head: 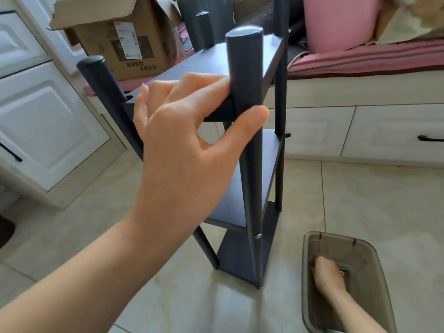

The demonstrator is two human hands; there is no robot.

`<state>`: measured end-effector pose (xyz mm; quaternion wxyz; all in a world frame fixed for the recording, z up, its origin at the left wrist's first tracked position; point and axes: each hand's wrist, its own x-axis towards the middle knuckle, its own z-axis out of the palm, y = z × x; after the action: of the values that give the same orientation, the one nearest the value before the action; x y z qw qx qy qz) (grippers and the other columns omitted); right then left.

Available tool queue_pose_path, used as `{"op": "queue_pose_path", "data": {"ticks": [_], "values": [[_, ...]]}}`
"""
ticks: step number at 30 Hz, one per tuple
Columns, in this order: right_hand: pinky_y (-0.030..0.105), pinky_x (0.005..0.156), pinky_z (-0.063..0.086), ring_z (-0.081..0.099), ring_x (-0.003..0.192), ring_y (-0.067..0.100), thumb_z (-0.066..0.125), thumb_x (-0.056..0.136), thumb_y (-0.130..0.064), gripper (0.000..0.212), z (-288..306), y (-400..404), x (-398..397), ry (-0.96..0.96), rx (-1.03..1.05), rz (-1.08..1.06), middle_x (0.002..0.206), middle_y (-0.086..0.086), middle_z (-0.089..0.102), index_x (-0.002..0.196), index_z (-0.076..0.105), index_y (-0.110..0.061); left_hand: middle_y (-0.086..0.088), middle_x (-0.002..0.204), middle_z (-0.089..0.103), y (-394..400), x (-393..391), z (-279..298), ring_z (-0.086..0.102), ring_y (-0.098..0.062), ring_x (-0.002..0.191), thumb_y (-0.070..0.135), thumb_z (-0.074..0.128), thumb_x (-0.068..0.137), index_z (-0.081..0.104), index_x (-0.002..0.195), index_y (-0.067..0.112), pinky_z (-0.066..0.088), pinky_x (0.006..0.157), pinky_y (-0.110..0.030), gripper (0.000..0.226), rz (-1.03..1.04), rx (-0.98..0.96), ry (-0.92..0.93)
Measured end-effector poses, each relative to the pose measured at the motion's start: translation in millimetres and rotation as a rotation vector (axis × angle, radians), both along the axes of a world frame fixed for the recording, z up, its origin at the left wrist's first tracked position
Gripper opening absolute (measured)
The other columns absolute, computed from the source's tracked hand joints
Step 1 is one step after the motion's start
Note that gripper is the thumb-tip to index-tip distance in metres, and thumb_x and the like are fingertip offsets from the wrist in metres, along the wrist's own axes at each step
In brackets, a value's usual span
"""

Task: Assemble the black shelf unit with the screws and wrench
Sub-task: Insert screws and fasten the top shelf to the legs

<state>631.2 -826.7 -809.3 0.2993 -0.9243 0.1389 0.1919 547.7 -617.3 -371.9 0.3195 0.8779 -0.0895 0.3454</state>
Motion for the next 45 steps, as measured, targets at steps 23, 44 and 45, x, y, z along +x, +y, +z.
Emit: {"op": "queue_pose_path", "data": {"ticks": [23,44,45], "values": [[0.039,0.091,0.048,0.062,0.108,0.037,0.061,0.094,-0.008,0.018,13,-24,-34,-0.07,0.196,-0.177,0.109,0.019,0.069,0.109,0.066,0.002,0.026,0.108,0.063,4,-2,0,0.037,0.001,0.107,0.047,0.061,0.09,0.065,0.106,0.046,0.022,0.114,-0.057,0.016,0.009,0.005,-0.001],[0.025,0.077,0.055,0.073,0.092,0.019,0.059,0.099,-0.024,0.015,355,110,-62,-0.506,1.329,-0.064,0.094,0.007,0.076,0.104,0.063,-0.01,0.019,0.117,0.067,31,-7,6,0.047,-0.01,0.118,0.051,0.065,0.089,0.072,0.116,0.037,0.017,0.105,-0.036,0.031,0.047,0.086,-0.039],[0.025,0.077,0.054,0.073,0.091,0.016,0.056,0.1,-0.025,0.017,357,119,-63,-0.504,1.303,-0.068,0.092,0.005,0.077,0.106,0.061,-0.01,0.019,0.118,0.067,36,-7,7,0.048,-0.01,0.118,0.05,0.066,0.09,0.072,0.117,0.037,0.016,0.104,-0.034,0.031,0.049,0.078,-0.036]]}}
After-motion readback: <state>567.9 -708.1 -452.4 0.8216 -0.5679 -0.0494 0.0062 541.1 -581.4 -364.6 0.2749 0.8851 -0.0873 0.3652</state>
